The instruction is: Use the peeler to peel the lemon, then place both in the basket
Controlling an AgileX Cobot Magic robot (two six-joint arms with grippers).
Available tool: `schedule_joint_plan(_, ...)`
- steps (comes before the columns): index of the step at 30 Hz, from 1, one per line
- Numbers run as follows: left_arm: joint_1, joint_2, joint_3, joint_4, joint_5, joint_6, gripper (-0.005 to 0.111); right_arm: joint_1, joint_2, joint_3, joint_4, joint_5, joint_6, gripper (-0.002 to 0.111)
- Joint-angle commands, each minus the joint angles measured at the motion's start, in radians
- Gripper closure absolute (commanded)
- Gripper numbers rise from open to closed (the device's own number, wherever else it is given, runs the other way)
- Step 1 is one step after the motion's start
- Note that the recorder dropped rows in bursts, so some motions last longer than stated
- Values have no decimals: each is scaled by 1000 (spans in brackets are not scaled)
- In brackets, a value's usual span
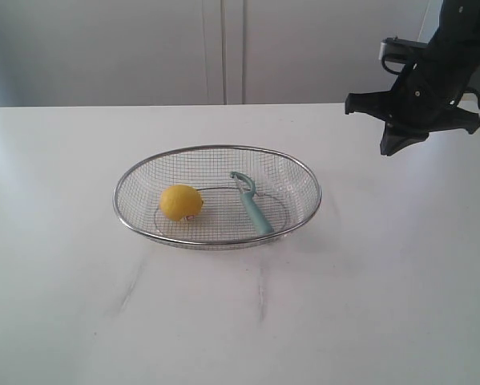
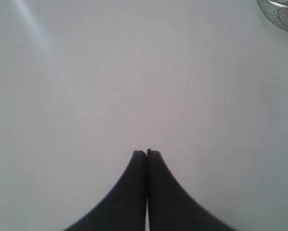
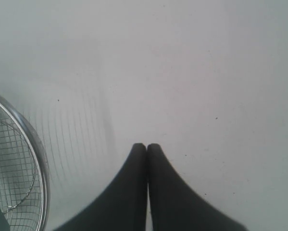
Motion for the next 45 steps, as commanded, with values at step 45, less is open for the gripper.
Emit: schedule_joint_plan(45, 3, -4, 7, -1, -6, 0, 107, -4, -565, -4, -30, -32, -50, 108)
